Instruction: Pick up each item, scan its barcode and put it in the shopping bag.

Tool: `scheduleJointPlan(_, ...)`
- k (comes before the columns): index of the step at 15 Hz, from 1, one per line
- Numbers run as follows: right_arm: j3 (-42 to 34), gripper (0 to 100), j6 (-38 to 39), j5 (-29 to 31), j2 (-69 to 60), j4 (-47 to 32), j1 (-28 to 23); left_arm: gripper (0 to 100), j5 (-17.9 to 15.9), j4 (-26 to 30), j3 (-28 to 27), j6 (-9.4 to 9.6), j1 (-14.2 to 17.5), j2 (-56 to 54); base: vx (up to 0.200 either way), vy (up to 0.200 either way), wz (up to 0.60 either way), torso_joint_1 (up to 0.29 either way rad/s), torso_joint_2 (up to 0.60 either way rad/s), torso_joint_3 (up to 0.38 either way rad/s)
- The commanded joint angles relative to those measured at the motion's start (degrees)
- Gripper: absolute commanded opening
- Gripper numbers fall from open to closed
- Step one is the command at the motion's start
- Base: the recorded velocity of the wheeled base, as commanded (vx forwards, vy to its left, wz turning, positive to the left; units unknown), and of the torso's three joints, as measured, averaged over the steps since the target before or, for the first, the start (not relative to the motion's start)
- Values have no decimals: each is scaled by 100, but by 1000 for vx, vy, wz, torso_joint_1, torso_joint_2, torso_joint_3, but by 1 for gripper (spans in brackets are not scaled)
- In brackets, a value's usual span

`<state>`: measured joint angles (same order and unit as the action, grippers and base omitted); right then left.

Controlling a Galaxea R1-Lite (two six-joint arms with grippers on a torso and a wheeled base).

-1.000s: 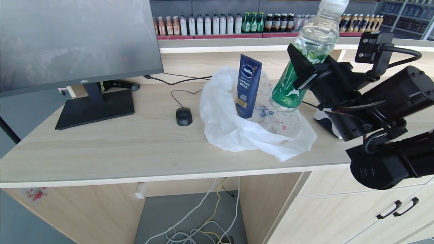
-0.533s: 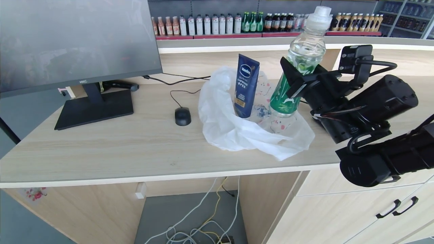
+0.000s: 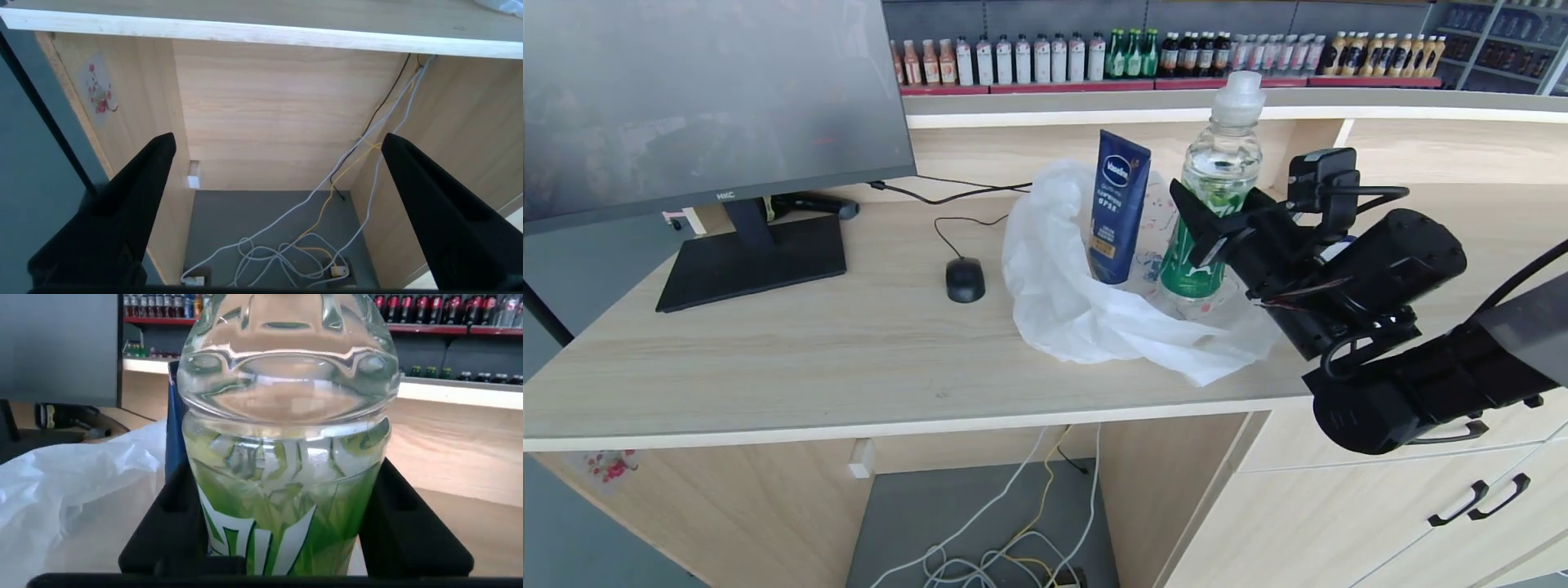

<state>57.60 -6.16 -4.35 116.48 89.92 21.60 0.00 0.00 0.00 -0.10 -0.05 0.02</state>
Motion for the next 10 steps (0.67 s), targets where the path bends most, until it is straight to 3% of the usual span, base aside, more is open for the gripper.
scheduleJointPlan(1, 129, 0, -35, -31, 235, 8, -7, 100, 0, 0, 0, 1, 5, -2, 0, 0, 0, 0, 0, 0)
scheduleJointPlan(10, 67, 0, -26, -22, 463, 8, -7, 100, 0, 0, 0, -8, 5, -2, 0, 0, 0, 0, 0, 0)
